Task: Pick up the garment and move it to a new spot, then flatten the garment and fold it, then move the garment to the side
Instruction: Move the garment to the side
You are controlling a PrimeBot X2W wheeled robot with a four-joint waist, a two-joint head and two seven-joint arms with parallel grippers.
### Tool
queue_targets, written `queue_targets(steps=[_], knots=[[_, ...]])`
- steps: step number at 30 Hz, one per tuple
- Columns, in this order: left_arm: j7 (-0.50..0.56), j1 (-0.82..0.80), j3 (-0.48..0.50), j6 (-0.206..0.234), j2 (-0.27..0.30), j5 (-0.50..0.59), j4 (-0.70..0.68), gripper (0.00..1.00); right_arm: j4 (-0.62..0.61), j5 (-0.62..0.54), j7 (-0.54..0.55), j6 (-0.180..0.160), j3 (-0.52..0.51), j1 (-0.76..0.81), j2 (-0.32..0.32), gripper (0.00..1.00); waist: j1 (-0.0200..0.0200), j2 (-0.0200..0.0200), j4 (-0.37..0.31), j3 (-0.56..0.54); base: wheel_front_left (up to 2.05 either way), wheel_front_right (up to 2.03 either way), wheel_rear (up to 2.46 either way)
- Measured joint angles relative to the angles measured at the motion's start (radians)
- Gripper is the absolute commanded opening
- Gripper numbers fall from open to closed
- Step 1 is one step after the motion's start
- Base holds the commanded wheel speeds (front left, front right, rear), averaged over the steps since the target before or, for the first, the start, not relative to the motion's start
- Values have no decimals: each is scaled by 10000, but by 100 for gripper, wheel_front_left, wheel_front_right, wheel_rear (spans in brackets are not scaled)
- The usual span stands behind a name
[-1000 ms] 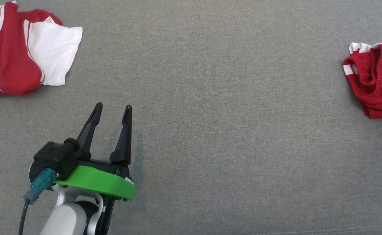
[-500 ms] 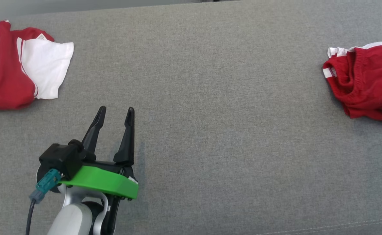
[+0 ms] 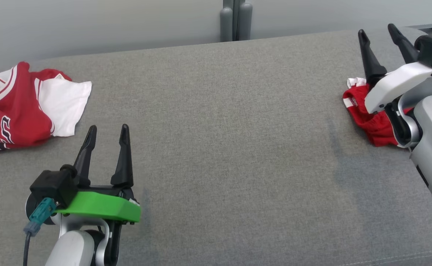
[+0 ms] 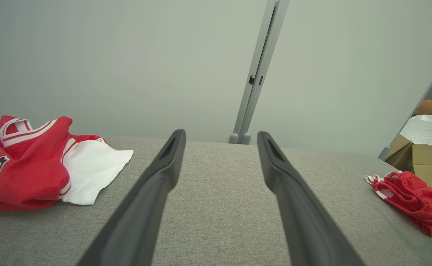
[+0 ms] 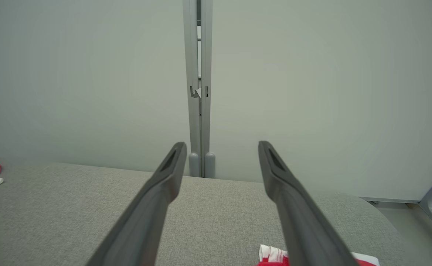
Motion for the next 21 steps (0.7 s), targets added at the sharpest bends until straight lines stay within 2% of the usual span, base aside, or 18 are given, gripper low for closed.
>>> queue_targets(steps=[2, 6, 12, 18, 21], knots=[[-144, 22, 132, 0, 6, 2, 67, 100, -247, -38, 0, -48, -6, 176, 140, 100, 0, 0, -15, -209, 0, 0, 0], [-265, 194, 324, 0, -12, 17, 280, 100, -823, -293, 0, -483, -203, 755, 228, 100, 0, 0, -22, -596, 0, 0, 0], [-401, 737, 729, 0, -92, 90, 502, 100, -1549, -368, 0, -834, -449, 1934, 823, 100, 0, 0, -3, -1093, 0, 0, 0], [-529, 1184, 1250, 0, -163, 349, 596, 100, -2188, -349, 0, -934, -719, 3019, 1356, 100, 0, 0, -70, -1372, 0, 0, 0], [-570, 1323, 1294, 0, -251, 368, 621, 100, -2481, -437, 0, -1007, -932, 3436, 1394, 100, 0, 0, -113, -1414, 0, 0, 0]])
